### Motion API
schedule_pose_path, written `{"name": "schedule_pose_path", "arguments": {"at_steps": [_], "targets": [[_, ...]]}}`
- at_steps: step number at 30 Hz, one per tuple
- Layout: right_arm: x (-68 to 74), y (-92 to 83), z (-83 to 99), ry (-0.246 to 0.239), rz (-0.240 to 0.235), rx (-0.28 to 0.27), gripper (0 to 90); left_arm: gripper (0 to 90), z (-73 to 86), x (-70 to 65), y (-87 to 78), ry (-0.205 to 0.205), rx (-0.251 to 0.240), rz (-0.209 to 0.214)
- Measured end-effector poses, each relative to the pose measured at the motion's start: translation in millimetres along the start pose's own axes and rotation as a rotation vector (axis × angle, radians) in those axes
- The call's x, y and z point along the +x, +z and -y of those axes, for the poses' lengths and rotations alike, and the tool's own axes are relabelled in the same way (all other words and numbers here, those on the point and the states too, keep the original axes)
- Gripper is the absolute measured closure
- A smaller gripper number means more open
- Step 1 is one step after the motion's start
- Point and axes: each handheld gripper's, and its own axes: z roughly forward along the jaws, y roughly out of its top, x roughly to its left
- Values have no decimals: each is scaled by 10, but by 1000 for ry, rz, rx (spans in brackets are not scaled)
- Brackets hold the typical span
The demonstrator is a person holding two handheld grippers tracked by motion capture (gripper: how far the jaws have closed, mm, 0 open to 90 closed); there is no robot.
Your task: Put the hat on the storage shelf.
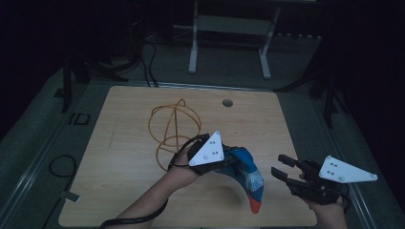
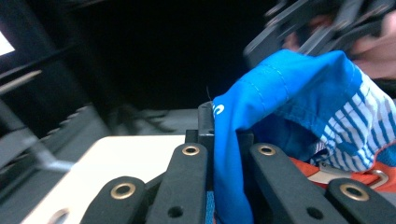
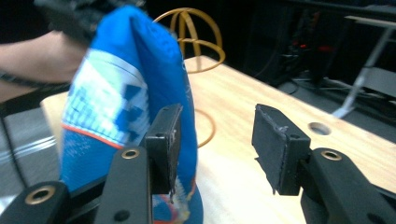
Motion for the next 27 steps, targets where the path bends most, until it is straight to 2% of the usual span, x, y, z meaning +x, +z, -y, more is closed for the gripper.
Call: {"name": "schedule_pose_path", "arguments": {"at_steps": [1,2,7,9,11,12,15,19,23,27], "targets": [[20,8,15,-9,-14,7,527,888,10,13,-11,-9,-11,37],[41,19,31,-17,-22,11,527,888,21,18,-24,0,-28,60],[157,58,94,-20,-83,17,543,888,73,37,-72,26,-81,130],[212,83,115,-21,-110,20,548,888,88,44,-87,33,-111,157],[274,124,123,-42,-130,33,546,888,88,37,-89,51,-116,160],[274,124,123,-42,-130,33,546,888,88,37,-89,51,-116,160],[362,197,111,-57,-136,31,550,888,79,22,-78,54,-132,202],[383,262,70,-62,-154,30,576,887,63,10,-64,57,-137,195],[403,325,63,-72,-150,40,653,887,45,1,-71,54,-155,203],[397,348,70,-62,-140,44,844,887,34,-4,-67,47,-146,202]]}}
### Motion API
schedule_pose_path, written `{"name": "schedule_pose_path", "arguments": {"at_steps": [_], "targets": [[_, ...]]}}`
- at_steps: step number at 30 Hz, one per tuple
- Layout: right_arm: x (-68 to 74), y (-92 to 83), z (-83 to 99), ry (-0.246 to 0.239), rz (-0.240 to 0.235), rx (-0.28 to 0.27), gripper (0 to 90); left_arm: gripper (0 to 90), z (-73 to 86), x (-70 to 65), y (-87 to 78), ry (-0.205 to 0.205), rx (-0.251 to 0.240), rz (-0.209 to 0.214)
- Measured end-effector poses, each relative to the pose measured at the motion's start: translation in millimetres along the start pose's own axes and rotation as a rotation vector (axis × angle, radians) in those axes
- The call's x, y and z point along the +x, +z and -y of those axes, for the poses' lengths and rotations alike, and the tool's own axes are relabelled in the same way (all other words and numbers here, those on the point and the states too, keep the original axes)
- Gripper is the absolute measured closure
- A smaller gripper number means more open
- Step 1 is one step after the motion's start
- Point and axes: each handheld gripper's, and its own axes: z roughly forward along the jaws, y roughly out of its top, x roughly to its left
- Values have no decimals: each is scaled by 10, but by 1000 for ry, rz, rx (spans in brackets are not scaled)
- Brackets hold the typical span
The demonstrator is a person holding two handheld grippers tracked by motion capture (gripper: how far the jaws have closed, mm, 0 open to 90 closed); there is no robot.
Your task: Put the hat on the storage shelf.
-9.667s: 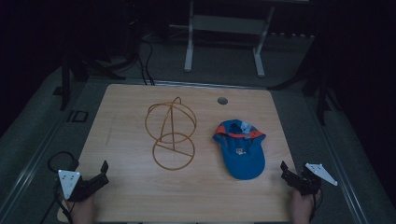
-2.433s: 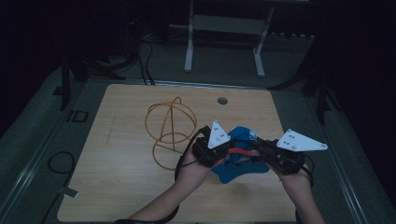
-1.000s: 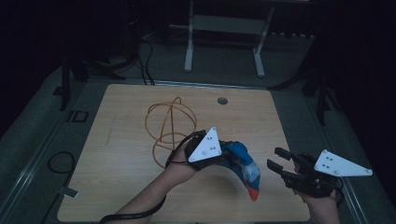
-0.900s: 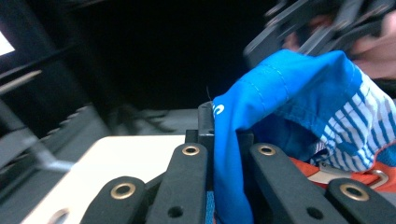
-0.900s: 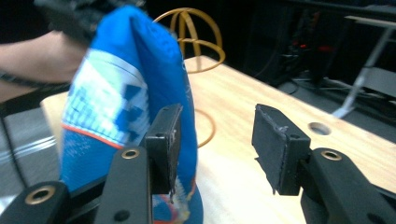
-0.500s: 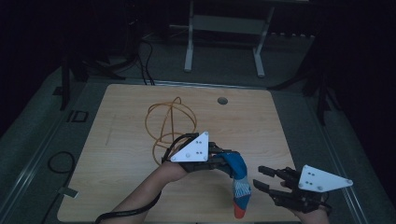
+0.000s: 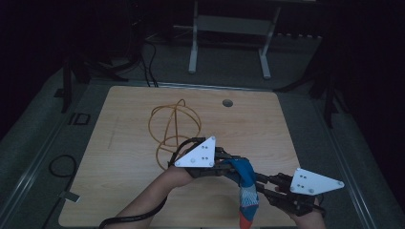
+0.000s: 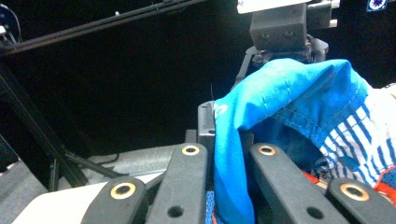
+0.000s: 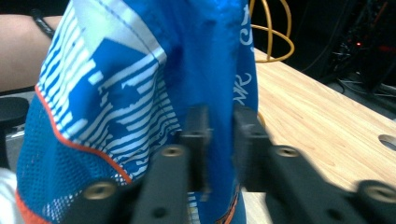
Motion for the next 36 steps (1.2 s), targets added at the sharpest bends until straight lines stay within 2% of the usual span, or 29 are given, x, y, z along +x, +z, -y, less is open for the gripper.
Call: {"name": "schedule_pose_path", "arguments": {"at_steps": [1,2,6,8,12,14,15,17,18,21,23,25,28,30,36], "targets": [[-1,0,-3,2,5,-1,890,887,5,1,-2,2,4,-1],[0,-3,-8,4,15,-2,896,886,12,2,-5,-4,6,-6],[-12,-24,-25,6,47,-11,900,886,45,19,-52,-17,9,-11],[-48,-61,-34,28,24,-36,900,885,50,21,-81,-18,8,-16],[-66,-145,-72,25,84,-67,900,884,52,8,-101,-7,25,-20],[-71,-161,-91,29,74,-74,900,881,57,9,-101,-10,28,-24],[-72,-165,-98,27,87,-75,900,877,57,6,-99,-13,30,-27],[-85,-173,-113,35,73,-73,900,853,51,1,-101,-12,34,-31],[-91,-176,-121,33,85,-76,900,838,46,-3,-103,-10,38,-34],[-109,-191,-162,33,78,-77,900,786,31,-3,-124,-21,47,-51],[-112,-203,-196,22,86,-74,900,732,19,-5,-148,-26,53,-75],[-118,-218,-225,21,86,-79,900,635,-3,-24,-168,-41,78,-110],[-127,-237,-262,16,94,-88,900,594,-32,-47,-211,-51,109,-128],[-134,-249,-279,15,110,-89,900,527,-45,-62,-244,-68,123,-141],[-172,-267,-310,18,121,-94,900,478,-49,-95,-389,-87,156,-169]]}}
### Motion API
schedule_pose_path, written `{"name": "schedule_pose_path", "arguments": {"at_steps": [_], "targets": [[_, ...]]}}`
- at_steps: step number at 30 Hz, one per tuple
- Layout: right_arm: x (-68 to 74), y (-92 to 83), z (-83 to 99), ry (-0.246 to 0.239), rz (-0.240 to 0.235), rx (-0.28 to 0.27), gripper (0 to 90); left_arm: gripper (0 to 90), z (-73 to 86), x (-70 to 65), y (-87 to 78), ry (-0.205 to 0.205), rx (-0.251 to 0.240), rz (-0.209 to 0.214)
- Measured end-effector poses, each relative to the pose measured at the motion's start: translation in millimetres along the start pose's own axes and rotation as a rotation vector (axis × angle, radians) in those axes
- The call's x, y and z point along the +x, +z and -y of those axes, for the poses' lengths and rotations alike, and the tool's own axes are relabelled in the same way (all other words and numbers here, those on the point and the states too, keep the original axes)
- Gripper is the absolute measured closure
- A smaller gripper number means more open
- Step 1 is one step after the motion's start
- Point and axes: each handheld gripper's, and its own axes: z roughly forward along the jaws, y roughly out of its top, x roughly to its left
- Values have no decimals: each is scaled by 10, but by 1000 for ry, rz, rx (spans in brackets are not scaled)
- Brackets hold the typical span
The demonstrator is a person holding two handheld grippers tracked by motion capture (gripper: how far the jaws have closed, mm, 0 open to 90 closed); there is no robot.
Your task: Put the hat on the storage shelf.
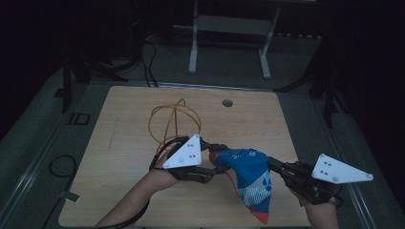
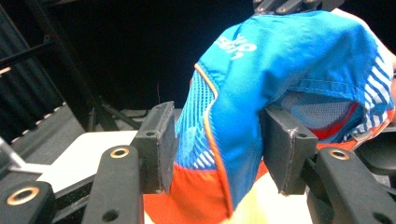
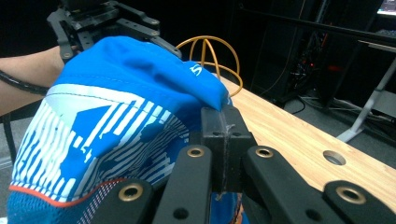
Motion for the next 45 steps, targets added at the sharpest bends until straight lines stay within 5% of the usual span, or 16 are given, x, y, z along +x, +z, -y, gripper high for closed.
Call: {"name": "schedule_pose_path", "arguments": {"at_steps": [13,22,33,45], "targets": [[-71,4,-85,2,33,-18,900,336,63,-48,-288,-56,-16,-64],[-176,44,-215,-2,66,-34,900,267,290,-110,-592,-104,-4,-142],[-338,315,-472,1,80,-38,900,267,539,-141,-997,-154,16,-258],[-428,681,-810,-2,69,-47,900,267,986,-155,-1243,-243,48,-357]]}}
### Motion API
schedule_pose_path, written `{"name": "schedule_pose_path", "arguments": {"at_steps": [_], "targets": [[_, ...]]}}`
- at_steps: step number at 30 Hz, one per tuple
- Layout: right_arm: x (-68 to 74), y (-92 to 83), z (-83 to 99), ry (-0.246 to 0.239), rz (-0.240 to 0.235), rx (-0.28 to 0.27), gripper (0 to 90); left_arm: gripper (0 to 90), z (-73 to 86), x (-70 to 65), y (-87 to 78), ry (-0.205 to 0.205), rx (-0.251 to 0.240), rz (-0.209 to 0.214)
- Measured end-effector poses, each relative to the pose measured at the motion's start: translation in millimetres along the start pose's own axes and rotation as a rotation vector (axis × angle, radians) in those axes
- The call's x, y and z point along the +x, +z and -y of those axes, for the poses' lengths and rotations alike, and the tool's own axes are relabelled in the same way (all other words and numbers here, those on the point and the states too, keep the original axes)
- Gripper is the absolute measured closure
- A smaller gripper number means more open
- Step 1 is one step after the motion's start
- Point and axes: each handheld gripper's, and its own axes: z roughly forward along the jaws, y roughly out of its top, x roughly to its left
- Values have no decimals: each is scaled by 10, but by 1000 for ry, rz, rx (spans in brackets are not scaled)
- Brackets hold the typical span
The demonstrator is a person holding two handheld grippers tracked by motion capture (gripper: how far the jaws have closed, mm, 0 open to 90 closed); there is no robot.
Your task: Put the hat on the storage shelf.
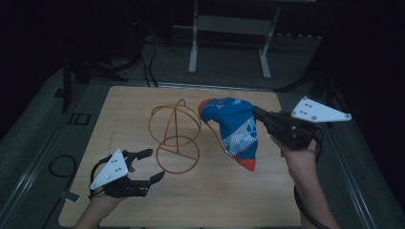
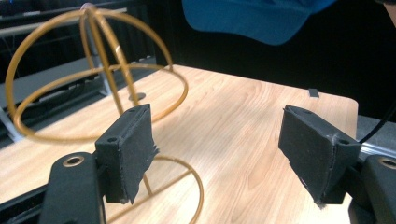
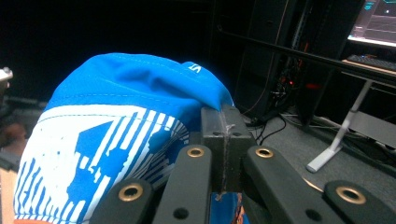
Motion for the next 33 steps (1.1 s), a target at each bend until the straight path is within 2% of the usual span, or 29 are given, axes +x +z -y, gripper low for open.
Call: {"name": "schedule_pose_path", "arguments": {"at_steps": [3,6,8,9,10,11,12,14,16,19,21,23,25,28,30,33], "targets": [[6,125,-83,-5,-4,5,900,267,99,46,-40,-18,4,-24],[7,208,-135,-8,-3,6,900,267,157,78,-61,-32,8,-31],[3,332,-207,-6,-1,14,900,267,250,109,-94,-50,9,-54],[2,362,-225,-4,-1,14,900,266,292,117,-107,-52,13,-71],[2,362,-225,-4,-1,14,900,267,292,117,-107,-52,13,-71],[0,465,-283,-3,-4,18,900,259,369,127,-125,-65,17,-97],[2,508,-304,-3,-6,18,900,241,394,132,-129,-72,21,-95],[19,603,-343,-8,-6,29,900,234,469,129,-139,-70,35,-119],[36,705,-372,-12,-8,39,900,230,530,138,-153,-87,39,-131],[60,849,-403,-7,-18,52,900,182,629,159,-168,-117,38,-152],[82,964,-428,-2,-27,60,900,125,696,174,-166,-136,47,-142],[108,1065,-454,-1,-35,71,900,95,779,175,-160,-144,58,-155],[142,1163,-481,-5,-41,85,900,89,841,168,-155,-147,64,-183],[200,1304,-516,-6,-52,105,900,89,922,169,-143,-158,69,-204],[237,1387,-526,-11,-58,117,900,89,954,161,-129,-144,84,-229],[311,1534,-517,-15,-73,139,900,89,983,160,-139,-147,73,-248]]}}
